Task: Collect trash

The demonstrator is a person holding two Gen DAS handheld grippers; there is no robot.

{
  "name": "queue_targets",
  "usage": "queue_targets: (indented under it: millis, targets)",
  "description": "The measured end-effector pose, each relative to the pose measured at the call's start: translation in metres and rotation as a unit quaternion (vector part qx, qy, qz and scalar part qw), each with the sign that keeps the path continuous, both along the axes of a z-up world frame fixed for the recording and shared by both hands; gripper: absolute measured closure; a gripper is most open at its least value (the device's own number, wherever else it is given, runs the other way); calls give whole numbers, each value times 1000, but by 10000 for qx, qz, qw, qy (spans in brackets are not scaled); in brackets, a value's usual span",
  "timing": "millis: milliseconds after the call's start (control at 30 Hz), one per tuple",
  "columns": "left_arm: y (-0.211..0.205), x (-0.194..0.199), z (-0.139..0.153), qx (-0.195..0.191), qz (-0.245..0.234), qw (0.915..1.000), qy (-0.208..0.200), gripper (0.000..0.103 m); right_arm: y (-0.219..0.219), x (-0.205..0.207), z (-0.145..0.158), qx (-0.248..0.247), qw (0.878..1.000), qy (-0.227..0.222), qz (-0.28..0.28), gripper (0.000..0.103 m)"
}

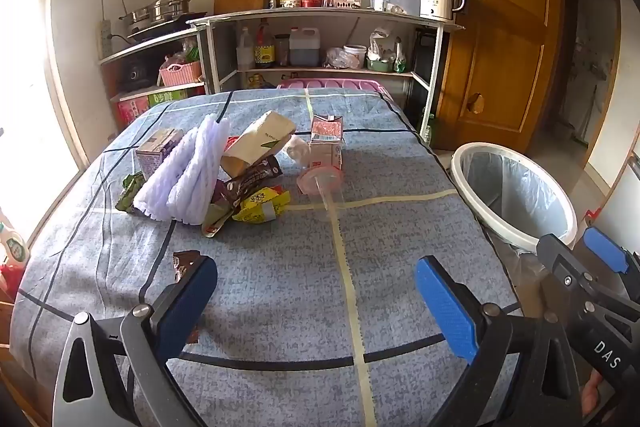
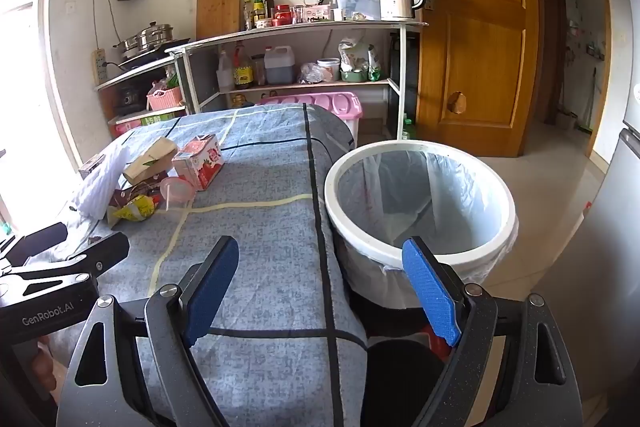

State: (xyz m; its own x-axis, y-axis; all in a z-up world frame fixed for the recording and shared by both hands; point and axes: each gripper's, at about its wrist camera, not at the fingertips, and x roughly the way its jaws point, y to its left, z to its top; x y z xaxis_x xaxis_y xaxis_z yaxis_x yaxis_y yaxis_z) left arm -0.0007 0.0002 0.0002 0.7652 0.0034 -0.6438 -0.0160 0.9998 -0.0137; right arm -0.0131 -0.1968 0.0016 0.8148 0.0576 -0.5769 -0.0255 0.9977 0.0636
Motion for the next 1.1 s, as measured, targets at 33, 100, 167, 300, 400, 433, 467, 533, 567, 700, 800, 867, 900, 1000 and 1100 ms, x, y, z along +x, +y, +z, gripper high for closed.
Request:
queue_targets:
  millis: [33,100,167,300,400,433,467,533,567,700,800,867,900,1000,1100]
  targets:
    - [0,0,0,-8,4,10000,1,2,0,0,0,-30,10000,18,-21,19]
    - [1,-2,1,-18,7,10000,-1,2,0,-1,0,-33,10000,4,-36,19]
    - [1,1,0,-13,0,10000,75,2,0,-1,1,-40,10000,-6,-45,19]
    - [1,2,3,-5,10,10000,65,2,1,-2,1,-44,10000,-11,-61,19]
    - [0,1,5,6,12,10000,52,2,0,0,1,-36,10000,1,-38,19]
    - [1,1,5,6,12,10000,52,2,1,0,1,-41,10000,3,-41,19]
    - [2,-1,5,1,9,10000,46,2,3,0,1,-44,10000,4,-45,19]
    - [1,-3,5,17,16,10000,39,2,-1,-3,2,-5,10000,-8,-29,19]
    - [1,-3,5,15,18,10000,37,2,0,-3,2,-10,10000,-9,-32,19]
    - [1,-3,5,10,14,10000,38,2,-1,-3,2,-22,10000,-18,-50,19]
    - [1,-4,5,17,23,10000,30,2,0,-4,1,-19,10000,-21,-51,19]
    - [1,-4,6,17,25,10000,29,2,0,-3,1,-25,10000,-15,-51,19]
    - [1,-4,6,18,23,10000,28,2,-1,-3,1,-20,10000,-18,-50,19]
    - [1,-5,6,18,26,10000,33,2,0,-3,1,-23,10000,-9,-44,19]
    - [1,-5,6,20,27,10000,39,2,0,-3,1,-11,10000,-10,-53,19]
